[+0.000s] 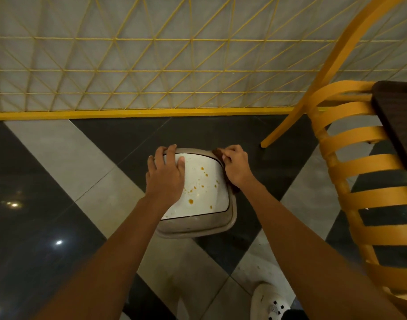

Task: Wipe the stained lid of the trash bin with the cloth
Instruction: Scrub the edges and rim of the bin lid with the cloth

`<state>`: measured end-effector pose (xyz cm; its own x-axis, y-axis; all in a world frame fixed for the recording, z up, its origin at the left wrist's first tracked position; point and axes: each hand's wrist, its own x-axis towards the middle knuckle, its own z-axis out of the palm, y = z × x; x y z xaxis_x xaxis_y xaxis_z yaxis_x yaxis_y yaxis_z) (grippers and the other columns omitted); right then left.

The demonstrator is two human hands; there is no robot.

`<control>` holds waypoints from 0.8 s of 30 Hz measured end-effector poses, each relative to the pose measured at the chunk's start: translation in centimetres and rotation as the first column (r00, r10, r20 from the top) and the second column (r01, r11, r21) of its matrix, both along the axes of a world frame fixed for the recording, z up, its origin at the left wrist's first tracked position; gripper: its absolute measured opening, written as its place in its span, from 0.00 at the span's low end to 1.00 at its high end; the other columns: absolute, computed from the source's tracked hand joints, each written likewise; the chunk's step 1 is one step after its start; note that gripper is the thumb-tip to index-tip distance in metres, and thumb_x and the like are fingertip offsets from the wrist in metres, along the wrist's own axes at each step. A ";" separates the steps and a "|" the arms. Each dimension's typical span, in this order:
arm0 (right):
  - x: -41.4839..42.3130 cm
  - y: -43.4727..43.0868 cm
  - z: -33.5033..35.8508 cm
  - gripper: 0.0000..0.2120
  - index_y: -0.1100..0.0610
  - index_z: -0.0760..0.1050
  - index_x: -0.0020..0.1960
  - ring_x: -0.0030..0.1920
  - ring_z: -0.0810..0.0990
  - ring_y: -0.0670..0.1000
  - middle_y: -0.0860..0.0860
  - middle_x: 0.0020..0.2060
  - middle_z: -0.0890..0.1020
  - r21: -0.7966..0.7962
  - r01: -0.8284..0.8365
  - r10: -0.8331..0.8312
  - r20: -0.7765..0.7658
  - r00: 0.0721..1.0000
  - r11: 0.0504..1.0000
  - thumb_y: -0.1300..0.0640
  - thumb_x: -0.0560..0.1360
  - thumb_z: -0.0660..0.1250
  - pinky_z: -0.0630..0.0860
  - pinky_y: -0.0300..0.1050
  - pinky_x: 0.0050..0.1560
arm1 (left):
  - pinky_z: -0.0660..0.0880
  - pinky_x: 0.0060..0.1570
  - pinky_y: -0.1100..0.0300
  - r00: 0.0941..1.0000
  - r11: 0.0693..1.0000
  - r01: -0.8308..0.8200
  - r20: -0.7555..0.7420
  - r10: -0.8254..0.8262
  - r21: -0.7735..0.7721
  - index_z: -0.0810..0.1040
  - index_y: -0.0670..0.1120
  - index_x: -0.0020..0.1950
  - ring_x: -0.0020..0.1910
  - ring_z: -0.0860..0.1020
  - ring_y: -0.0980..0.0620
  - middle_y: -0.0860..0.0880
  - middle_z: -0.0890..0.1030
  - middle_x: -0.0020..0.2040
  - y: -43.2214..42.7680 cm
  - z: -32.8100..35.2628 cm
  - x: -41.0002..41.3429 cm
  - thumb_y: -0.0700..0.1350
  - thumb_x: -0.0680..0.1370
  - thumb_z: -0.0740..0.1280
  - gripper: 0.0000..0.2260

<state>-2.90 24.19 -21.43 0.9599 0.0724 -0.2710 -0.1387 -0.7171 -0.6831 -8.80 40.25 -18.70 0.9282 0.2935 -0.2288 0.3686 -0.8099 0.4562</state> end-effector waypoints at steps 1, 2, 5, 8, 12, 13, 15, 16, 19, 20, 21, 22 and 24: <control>-0.8 -0.2 -0.2 0.15 0.60 0.72 0.63 0.62 0.65 0.56 0.56 0.62 0.68 -0.004 0.009 -0.009 0.025 1.000 1.000 0.63 0.79 0.53 0.60 0.37 0.57 | 0.59 0.69 0.41 1.000 1.000 0.003 0.000 -0.003 0.002 0.55 0.51 0.74 0.73 0.53 0.40 0.45 0.55 0.74 0.0 -0.1 0.0 0.52 0.81 0.49 0.21; -1.7 -0.6 -0.6 0.15 0.60 0.72 0.63 0.61 0.66 0.56 0.56 0.61 0.68 -0.011 0.020 -0.019 0.053 0.998 1.000 0.63 0.79 0.54 0.60 0.37 0.57 | 0.59 0.69 0.41 1.000 1.000 0.006 0.000 -0.006 0.004 0.55 0.51 0.74 0.73 0.53 0.40 0.44 0.55 0.74 0.0 -0.1 0.0 0.52 0.81 0.49 0.21; -3.9 -1.7 -1.2 0.15 0.60 0.72 0.63 0.61 0.67 0.55 0.56 0.61 0.69 -0.013 0.018 -0.017 0.083 0.996 1.000 0.63 0.79 0.55 0.61 0.37 0.59 | 0.59 0.69 0.42 1.000 1.000 0.011 0.003 -0.011 0.018 0.55 0.50 0.74 0.73 0.53 0.40 0.44 0.55 0.74 0.0 -0.2 -0.1 0.52 0.81 0.49 0.21; -2.6 -2.0 -1.4 0.15 0.61 0.72 0.63 0.61 0.68 0.56 0.57 0.61 0.69 -0.027 0.008 -0.006 0.055 0.998 1.000 0.65 0.78 0.55 0.63 0.38 0.58 | 0.59 0.69 0.42 1.000 1.000 0.014 0.004 -0.014 0.026 0.55 0.50 0.74 0.73 0.53 0.40 0.44 0.55 0.74 0.0 -0.2 0.0 0.52 0.81 0.49 0.21; -2.9 -2.1 -1.0 0.16 0.59 0.71 0.64 0.62 0.66 0.55 0.56 0.62 0.68 -0.039 -0.027 0.030 0.062 0.998 0.999 0.65 0.78 0.55 0.62 0.38 0.60 | 0.60 0.69 0.42 1.000 1.000 0.010 0.006 -0.010 0.024 0.56 0.50 0.74 0.73 0.54 0.40 0.44 0.56 0.74 0.1 -0.2 0.0 0.52 0.81 0.50 0.21; -3.9 -2.3 -1.1 0.16 0.59 0.71 0.64 0.62 0.66 0.55 0.56 0.62 0.68 -0.036 -0.038 0.041 0.075 0.996 0.999 0.64 0.78 0.56 0.62 0.38 0.62 | 0.60 0.69 0.42 1.000 1.000 0.008 0.006 -0.008 0.022 0.56 0.50 0.74 0.73 0.54 0.40 0.44 0.56 0.74 0.1 -0.2 0.0 0.52 0.81 0.50 0.21; -6.9 -2.8 -1.2 0.13 0.57 0.73 0.60 0.61 0.67 0.56 0.57 0.61 0.68 0.002 -0.047 0.047 0.109 0.993 0.999 0.64 0.76 0.59 0.65 0.43 0.65 | 0.60 0.69 0.42 1.000 1.000 0.010 0.011 -0.011 0.022 0.56 0.50 0.74 0.73 0.54 0.40 0.44 0.56 0.74 0.0 -0.2 0.0 0.52 0.81 0.50 0.21; -8.3 -3.0 -1.4 0.12 0.54 0.74 0.57 0.60 0.68 0.54 0.57 0.60 0.68 0.033 -0.040 0.036 0.120 0.992 0.999 0.64 0.76 0.60 0.67 0.42 0.64 | 0.59 0.69 0.42 1.000 1.000 0.010 0.012 -0.010 0.020 0.56 0.50 0.74 0.73 0.54 0.39 0.43 0.56 0.74 0.0 -0.2 0.0 0.52 0.81 0.50 0.21; -10.5 -3.4 -1.8 0.15 0.56 0.72 0.62 0.59 0.66 0.47 0.56 0.62 0.67 -0.034 -0.033 0.038 0.143 0.989 0.999 0.64 0.76 0.60 0.61 0.25 0.60 | 0.59 0.69 0.42 1.000 1.000 0.009 0.010 -0.009 0.018 0.56 0.50 0.74 0.73 0.54 0.39 0.43 0.56 0.74 0.1 -0.2 -0.1 0.52 0.81 0.50 0.21; -10.1 -3.5 -1.9 0.17 0.57 0.71 0.64 0.61 0.66 0.50 0.56 0.63 0.68 -0.054 -0.025 0.033 0.144 0.989 0.998 0.65 0.76 0.59 0.60 0.27 0.61 | 0.59 0.69 0.42 1.000 1.000 0.009 0.011 -0.010 0.019 0.56 0.50 0.74 0.73 0.54 0.40 0.43 0.56 0.74 0.1 -0.2 -0.1 0.52 0.81 0.50 0.21; -9.5 -3.4 -1.8 0.17 0.58 0.71 0.65 0.63 0.66 0.53 0.57 0.63 0.68 -0.049 -0.007 0.014 0.136 0.991 0.999 0.66 0.76 0.58 0.60 0.31 0.62 | 0.59 0.69 0.43 1.000 1.000 0.010 0.014 -0.010 0.016 0.56 0.50 0.74 0.73 0.54 0.40 0.44 0.56 0.74 0.1 -0.2 -0.1 0.52 0.81 0.50 0.21; -8.8 -3.3 -1.6 0.17 0.58 0.70 0.65 0.63 0.66 0.54 0.58 0.63 0.68 -0.053 -0.003 0.009 0.120 0.993 0.999 0.65 0.77 0.57 0.59 0.33 0.62 | 0.59 0.69 0.43 1.000 1.000 0.010 0.016 -0.010 0.012 0.56 0.50 0.74 0.73 0.54 0.40 0.44 0.56 0.74 0.1 -0.1 0.0 0.52 0.81 0.50 0.21; -7.9 -2.9 -1.4 0.17 0.59 0.70 0.65 0.64 0.65 0.55 0.58 0.64 0.68 -0.044 0.005 0.001 0.128 0.992 0.999 0.64 0.77 0.57 0.60 0.34 0.64 | 0.59 0.69 0.43 1.000 1.000 0.007 0.020 -0.007 0.005 0.56 0.50 0.74 0.73 0.54 0.40 0.44 0.56 0.74 0.1 -0.1 0.0 0.52 0.81 0.50 0.21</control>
